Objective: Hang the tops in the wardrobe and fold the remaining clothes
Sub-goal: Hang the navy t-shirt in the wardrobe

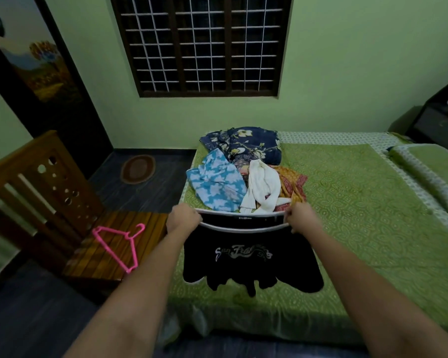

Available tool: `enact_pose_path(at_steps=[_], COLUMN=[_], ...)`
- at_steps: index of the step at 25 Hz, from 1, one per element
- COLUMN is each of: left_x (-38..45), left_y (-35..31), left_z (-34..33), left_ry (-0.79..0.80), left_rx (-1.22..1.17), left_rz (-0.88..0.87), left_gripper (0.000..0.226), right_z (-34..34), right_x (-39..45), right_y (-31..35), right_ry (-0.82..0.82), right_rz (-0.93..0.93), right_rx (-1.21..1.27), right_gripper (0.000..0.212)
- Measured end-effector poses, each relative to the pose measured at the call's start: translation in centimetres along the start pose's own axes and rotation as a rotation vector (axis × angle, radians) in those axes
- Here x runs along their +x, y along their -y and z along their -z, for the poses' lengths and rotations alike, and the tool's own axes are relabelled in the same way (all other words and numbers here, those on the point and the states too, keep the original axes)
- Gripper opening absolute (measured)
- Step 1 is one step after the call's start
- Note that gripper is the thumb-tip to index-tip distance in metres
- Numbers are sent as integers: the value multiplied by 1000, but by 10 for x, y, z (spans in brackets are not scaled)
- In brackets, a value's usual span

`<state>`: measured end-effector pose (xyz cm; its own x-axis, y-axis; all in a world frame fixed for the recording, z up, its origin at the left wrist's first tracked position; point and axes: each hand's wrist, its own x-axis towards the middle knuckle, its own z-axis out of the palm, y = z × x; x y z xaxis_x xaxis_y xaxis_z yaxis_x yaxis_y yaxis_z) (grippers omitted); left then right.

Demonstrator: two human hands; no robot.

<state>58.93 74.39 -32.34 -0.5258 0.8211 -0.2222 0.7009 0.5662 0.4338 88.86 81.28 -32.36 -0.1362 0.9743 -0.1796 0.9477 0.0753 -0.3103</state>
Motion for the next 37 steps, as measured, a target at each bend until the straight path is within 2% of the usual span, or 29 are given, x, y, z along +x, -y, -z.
enact_pose_path(at_steps=[4, 9, 10, 11, 12, 13, 14, 17, 20, 22, 25, 27, 29, 30, 33, 37], left_x=[26, 111, 130, 150, 163, 181, 195, 237, 258, 270, 279, 270, 259, 256, 254, 263], left_y=[-29, -68, -76, -84, -94, -103, -109, -110, -99, -83, -40, -8, 30, 50, 122, 219], left_z=[43, 39, 31, 21, 13, 4, -4, -23, -19, -17, -16, -8, 6, 12, 32, 38], left_ry=[94, 216, 217, 185, 154, 133, 143, 177, 115, 135, 104, 32, -67, -107, -168, -201], left_rx=[-216, -492, -553, -595, -607, -605, -594, -587, -566, -584, -620, -633, -628, -636, -655, -563], left_rz=[-53, 41, 44, 35, 33, 37, 46, 67, 167, 232, 335, 409, 484, 526, 680, 770], left_gripper=[23, 7, 10, 26, 42, 54, 60, 56, 56, 65, 73, 63, 32, 24, 40, 24], right_z=[42, 57, 49, 39, 30, 22, 17, 10, 1, -12, -46, -70, -97, -112, -155, -223], right_x=[33, 137, 163, 190, 215, 239, 255, 293, 325, 339, 353, 352, 345, 342, 327, 309], right_y=[31, 63, 65, 66, 65, 65, 64, 62, 69, 84, 125, 164, 210, 231, 303, 378], right_ry=[-44, 80, 119, 139, 137, 145, 151, 214, 289, 359, 497, 645, 758, 785, 859, 918], right_rz=[-32, -140, -162, -193, -232, -278, -299, -352, -354, -324, -268, -223, -159, -113, -1, 100], right_rx=[324, 481, 477, 518, 620, 719, 761, 756, 748, 767, 734, 628, 520, 474, 390, 322], right_gripper=[22, 13, 12, 7, 25, 53, 71, 85, 88, 87, 70, 58, 53, 53, 48, 36])
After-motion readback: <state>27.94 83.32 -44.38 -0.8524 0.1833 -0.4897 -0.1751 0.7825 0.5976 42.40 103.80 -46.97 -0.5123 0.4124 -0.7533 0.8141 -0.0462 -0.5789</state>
